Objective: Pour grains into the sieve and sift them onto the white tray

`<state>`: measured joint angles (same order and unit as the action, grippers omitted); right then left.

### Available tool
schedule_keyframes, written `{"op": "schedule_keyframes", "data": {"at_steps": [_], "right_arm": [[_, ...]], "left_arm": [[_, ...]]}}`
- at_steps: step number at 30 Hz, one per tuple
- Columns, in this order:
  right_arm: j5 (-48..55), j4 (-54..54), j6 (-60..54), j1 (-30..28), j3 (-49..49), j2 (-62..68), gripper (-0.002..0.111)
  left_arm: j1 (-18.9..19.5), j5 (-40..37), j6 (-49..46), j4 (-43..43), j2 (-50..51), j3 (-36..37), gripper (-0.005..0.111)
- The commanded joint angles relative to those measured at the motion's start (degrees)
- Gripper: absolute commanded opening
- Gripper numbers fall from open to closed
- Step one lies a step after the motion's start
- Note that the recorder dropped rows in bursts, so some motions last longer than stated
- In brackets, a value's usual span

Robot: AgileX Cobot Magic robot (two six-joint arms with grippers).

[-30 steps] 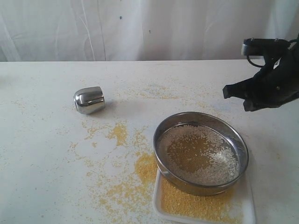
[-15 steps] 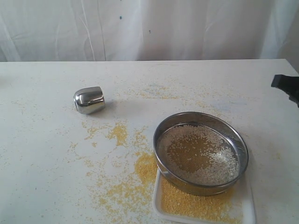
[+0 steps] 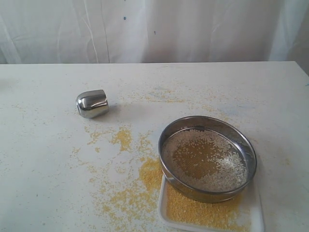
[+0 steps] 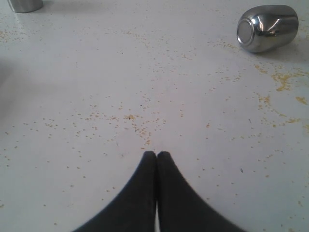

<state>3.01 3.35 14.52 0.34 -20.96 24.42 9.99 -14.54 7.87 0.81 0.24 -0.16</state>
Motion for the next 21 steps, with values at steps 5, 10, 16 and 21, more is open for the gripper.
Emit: {"op": "schedule_keyframes", "data": {"at_steps": [5, 10, 16, 21], "right_arm": [[8.7, -0.7, -11.9, -0.3, 0.4, -9.8, 0.000], [13.9, -0.2, -13.9, 0.8, 0.4, -12.7, 0.000], [14.9, 1.8, -13.9, 1.3, 0.4, -15.1, 0.000], [14.9, 1.7, -13.9, 1.3, 0.4, -15.1, 0.000]], "left_arm": [[0.1, -0.1, -0.1, -0.3, -0.2, 0.2, 0.000], [0.1, -0.1, -0.1, -0.3, -0.2, 0.2, 0.000], [0.1, -0.1, -0.1, -0.3, -0.2, 0.2, 0.000], [0.1, -0.1, -0.1, -0.3, -0.2, 0.2, 0.000]]}}
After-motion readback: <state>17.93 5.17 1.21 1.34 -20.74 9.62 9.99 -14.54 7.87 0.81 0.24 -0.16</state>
